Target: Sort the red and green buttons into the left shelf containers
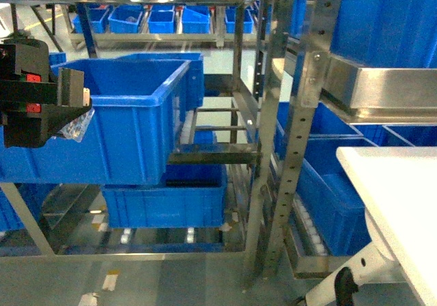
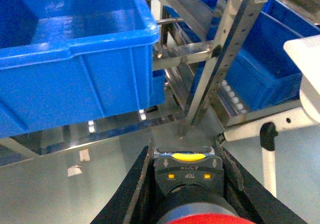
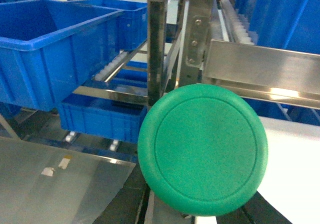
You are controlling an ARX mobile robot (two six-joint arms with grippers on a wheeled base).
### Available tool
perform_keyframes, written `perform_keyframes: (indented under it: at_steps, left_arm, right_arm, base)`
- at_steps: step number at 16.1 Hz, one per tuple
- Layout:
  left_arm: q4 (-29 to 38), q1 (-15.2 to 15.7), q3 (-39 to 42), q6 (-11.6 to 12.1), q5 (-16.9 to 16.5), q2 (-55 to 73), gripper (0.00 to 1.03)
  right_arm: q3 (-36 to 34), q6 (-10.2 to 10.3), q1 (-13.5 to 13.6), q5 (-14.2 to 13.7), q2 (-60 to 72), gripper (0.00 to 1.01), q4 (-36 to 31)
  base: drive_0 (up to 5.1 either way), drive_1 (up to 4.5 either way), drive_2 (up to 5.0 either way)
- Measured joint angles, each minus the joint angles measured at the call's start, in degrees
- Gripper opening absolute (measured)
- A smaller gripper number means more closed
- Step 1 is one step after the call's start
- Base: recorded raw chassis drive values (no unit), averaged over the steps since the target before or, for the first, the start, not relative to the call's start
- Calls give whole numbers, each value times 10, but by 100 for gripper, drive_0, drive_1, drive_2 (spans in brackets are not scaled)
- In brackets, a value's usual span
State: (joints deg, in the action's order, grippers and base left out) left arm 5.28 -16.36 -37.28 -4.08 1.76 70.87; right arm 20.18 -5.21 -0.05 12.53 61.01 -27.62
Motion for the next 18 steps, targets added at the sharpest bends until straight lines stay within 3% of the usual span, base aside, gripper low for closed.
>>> perform_keyframes:
  at_steps: [18]
  left_arm:
    - [-2,0,0,0,0,0,29]
  right_arm:
    - [0,0,0,2,0,24,1]
  base:
    - [-489,148,335]
